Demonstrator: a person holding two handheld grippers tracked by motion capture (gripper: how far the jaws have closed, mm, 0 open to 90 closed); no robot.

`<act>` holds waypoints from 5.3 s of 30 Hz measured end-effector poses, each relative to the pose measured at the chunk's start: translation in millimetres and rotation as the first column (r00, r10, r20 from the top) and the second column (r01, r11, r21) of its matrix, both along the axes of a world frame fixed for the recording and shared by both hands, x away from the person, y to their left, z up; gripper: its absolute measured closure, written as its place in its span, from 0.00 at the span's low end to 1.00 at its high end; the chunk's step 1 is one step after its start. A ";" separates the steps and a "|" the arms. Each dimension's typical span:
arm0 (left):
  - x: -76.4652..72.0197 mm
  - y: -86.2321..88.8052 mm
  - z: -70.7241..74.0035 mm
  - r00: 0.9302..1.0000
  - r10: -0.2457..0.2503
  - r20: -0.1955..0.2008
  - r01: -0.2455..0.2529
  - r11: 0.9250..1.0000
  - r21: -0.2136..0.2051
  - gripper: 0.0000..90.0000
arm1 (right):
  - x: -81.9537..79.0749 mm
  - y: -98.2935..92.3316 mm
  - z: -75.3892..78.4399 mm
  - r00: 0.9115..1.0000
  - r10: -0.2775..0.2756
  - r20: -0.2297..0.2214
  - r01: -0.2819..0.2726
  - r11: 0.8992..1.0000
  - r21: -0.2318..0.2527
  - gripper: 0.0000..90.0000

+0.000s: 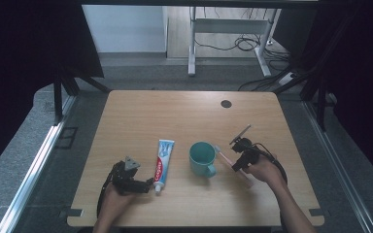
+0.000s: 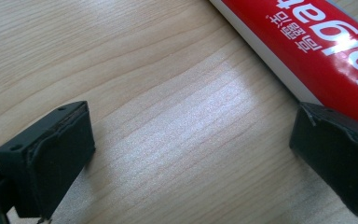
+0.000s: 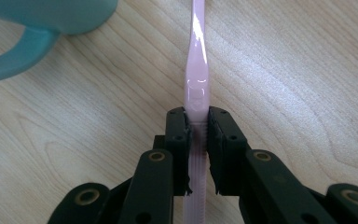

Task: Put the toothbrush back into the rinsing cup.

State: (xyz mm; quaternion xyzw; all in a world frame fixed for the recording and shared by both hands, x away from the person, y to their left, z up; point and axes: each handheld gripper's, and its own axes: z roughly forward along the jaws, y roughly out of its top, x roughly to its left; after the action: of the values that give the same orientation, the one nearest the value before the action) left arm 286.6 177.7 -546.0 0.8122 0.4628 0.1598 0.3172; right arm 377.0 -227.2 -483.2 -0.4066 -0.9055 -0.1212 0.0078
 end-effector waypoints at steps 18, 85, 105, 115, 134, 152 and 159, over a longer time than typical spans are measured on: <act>0.0 -0.1 -0.1 1.000 0.000 0.001 0.000 1.000 0.000 0.00 | -6.9 -2.0 19.7 0.998 0.006 0.067 -0.010 0.998 0.055 0.87; 0.4 -0.4 -0.1 1.000 0.002 0.003 -0.002 1.000 -0.001 0.00 | -22.9 27.0 95.4 0.915 -0.007 0.404 -0.137 0.935 0.327 0.87; 0.4 -0.3 -0.2 1.000 0.002 0.003 -0.002 1.000 -0.001 0.00 | -17.1 48.8 101.0 0.899 0.011 0.437 -0.187 0.913 0.362 0.87; 0.4 -0.3 -0.1 1.000 0.002 0.002 -0.002 1.000 0.000 0.00 | -15.3 64.0 102.6 0.892 0.025 0.452 -0.211 0.906 0.367 0.87; 0.3 -0.3 -0.2 1.000 0.002 0.003 -0.002 1.000 0.000 0.00 | -9.2 79.3 94.5 0.886 0.015 0.463 -0.217 0.897 0.386 0.87; 0.4 -0.3 -0.2 1.000 0.001 0.003 -0.001 1.000 0.000 0.00 | -9.8 87.7 70.9 0.890 0.025 0.456 -0.224 0.893 0.389 0.87; 0.4 -0.2 -0.1 1.000 0.001 0.003 -0.001 1.000 0.002 0.00 | -10.4 87.2 62.5 0.897 0.023 0.442 -0.216 0.894 0.393 0.87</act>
State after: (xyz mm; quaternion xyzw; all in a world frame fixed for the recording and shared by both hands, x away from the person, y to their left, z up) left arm 287.0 177.6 -546.1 0.8120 0.4626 0.1617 0.3170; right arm 366.6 -139.9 -420.7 -0.3003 -0.8592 -0.4039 -0.0923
